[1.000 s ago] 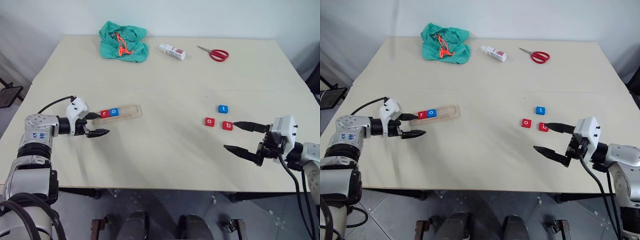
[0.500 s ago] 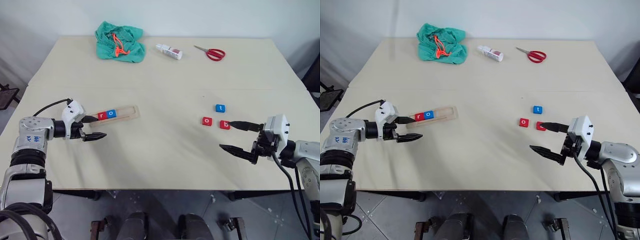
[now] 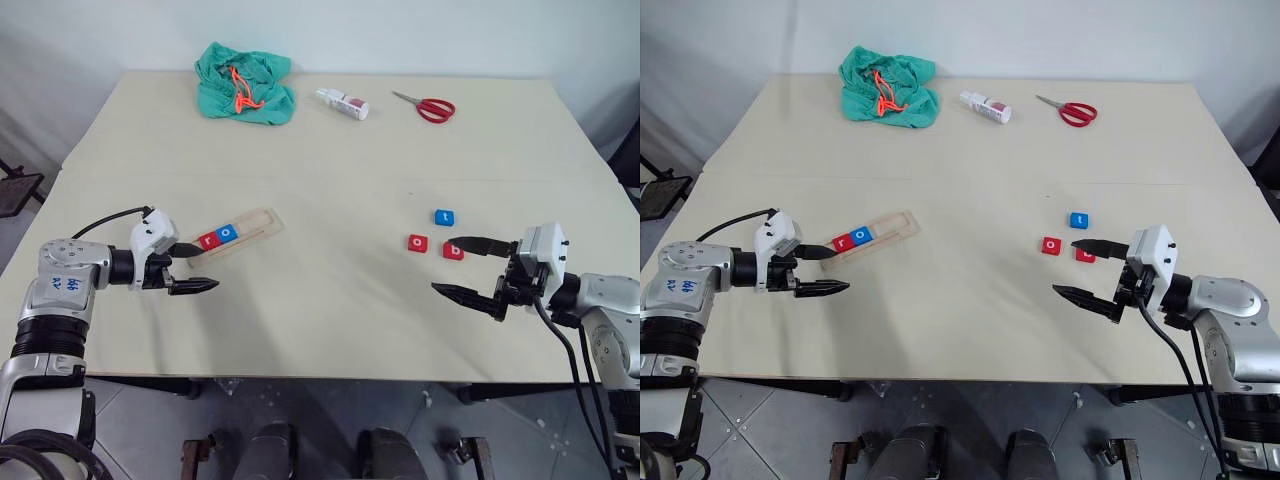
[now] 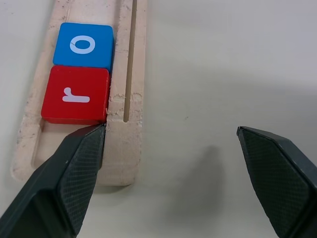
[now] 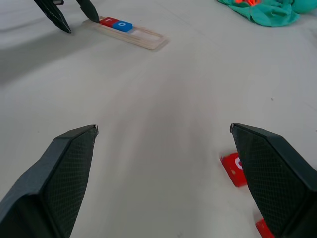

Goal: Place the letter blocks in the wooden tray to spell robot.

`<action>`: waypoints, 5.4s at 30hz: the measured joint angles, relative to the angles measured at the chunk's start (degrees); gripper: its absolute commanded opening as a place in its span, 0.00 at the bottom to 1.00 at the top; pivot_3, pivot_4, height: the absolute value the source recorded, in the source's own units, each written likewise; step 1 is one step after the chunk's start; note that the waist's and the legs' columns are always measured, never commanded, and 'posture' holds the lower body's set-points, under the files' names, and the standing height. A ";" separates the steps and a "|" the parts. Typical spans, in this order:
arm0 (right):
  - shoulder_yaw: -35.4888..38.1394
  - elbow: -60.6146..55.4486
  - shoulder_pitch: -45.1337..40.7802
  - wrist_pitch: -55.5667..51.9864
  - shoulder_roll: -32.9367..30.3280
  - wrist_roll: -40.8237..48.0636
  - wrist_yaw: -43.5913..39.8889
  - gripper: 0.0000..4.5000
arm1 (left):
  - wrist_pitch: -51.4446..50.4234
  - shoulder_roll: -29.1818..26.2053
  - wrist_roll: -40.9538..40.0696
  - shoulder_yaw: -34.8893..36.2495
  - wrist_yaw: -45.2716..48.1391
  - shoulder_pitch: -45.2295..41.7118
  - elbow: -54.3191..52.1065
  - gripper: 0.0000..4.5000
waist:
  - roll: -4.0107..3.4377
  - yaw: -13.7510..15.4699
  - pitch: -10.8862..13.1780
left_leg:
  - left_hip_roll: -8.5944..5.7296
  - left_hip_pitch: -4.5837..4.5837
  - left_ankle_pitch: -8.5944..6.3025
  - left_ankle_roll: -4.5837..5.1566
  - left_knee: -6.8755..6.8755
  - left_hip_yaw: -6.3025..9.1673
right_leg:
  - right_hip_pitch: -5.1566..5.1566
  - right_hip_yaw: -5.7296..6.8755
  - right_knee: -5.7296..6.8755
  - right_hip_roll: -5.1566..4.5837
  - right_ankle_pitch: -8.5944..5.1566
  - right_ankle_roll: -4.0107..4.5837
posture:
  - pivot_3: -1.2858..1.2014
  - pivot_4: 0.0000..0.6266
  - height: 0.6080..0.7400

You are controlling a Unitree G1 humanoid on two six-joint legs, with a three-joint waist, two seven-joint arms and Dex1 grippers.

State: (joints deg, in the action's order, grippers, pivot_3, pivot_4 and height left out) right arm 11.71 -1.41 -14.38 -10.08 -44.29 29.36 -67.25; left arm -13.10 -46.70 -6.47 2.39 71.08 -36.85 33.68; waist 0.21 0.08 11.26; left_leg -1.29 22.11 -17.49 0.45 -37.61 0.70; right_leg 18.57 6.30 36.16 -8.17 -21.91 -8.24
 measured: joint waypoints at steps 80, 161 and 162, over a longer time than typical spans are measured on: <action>2.20 -0.98 3.51 -0.34 -2.25 0.71 -4.08 1.00 | 11.14 6.27 2.70 -3.90 2.87 -4.22 4.99 0.76 | -0.01 1.37 -0.01 | -0.40 0.13 0.07 0.25 -0.47 0.24 | 0.00 0.16 0.67 -0.40 0.00 0.00 | 0.52 0.24 1.00; 7.37 -20.25 18.81 -15.27 15.23 -2.40 36.49 1.00 | 17.47 18.45 -13.29 -6.85 5.20 7.01 -22.15 1.00 | -0.02 1.33 0.00 | -0.39 0.33 0.08 0.30 -0.32 0.18 | -0.09 0.16 -0.12 -0.31 0.02 -0.03 | 0.52 0.24 1.00; 7.63 -21.53 19.76 -15.68 15.94 -2.15 37.69 1.00 | 18.12 18.47 -13.55 -6.85 5.76 7.53 -21.90 1.00 | -0.02 1.24 0.00 | -0.40 0.31 0.09 0.30 -0.32 0.14 | -0.08 0.12 -0.12 -0.32 0.02 -0.03 | 0.52 0.24 1.00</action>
State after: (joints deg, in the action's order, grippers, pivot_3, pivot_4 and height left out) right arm 19.34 -22.94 5.38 -25.77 -28.35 27.21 -29.56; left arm 5.02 -28.23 -20.02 -4.46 76.84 -29.33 11.78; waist 0.18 1.32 11.26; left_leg -1.69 22.42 -17.40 0.75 -37.93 0.84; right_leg 18.48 6.42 36.04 -8.49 -21.89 -8.27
